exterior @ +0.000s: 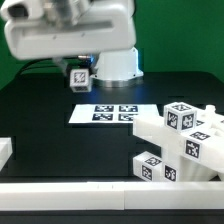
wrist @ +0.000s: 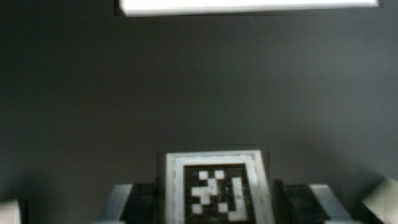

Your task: Assemble chair

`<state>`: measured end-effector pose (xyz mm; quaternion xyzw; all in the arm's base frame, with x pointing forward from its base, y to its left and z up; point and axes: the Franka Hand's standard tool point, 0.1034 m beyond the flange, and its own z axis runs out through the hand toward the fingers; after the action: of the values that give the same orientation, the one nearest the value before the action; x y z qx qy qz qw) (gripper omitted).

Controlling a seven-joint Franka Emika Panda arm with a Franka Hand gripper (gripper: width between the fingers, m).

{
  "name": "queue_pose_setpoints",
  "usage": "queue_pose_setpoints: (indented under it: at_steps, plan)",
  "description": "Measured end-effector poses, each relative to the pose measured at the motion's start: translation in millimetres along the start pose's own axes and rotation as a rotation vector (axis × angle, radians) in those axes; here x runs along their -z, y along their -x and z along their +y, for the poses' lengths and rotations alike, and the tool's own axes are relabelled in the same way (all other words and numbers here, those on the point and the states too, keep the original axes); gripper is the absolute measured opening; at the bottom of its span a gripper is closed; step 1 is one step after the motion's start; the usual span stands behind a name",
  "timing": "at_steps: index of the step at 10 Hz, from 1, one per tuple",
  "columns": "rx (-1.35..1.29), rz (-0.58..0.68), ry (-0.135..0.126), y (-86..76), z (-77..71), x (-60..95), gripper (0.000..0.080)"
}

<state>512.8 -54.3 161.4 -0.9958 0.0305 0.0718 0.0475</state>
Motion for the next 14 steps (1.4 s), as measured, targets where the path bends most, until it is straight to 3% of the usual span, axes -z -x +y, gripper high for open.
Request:
queue_pose_setpoints:
  at_steps: [1, 2, 5, 6, 10, 12, 13, 14]
  plan:
    - [0.028, 0.088, 0.002, -1.5, -13.2, 8.0, 0.0281]
    - [0.009, 0.107, 0.002, 5.8, -4.2, 4.4, 0.0281]
    - [-0.004, 0.305, 0.041, -3.1, 0.0, 5.0, 0.0282]
    - [-0.020, 0.371, 0.043, -8.0, -16.0, 7.3, 0.0282]
    - [-0.087, 0.664, -0.017, -39.7, -111.7, 27.0, 0.0282]
    - [-0.060, 0.829, 0.043, -40.3, -100.1, 29.1, 0.0282]
    - [-0.053, 0.859, 0.059, -39.5, -99.2, 24.5, 0.0282]
    - [-0.064, 0.812, 0.044, -38.8, -104.2, 16.9, 0.0282]
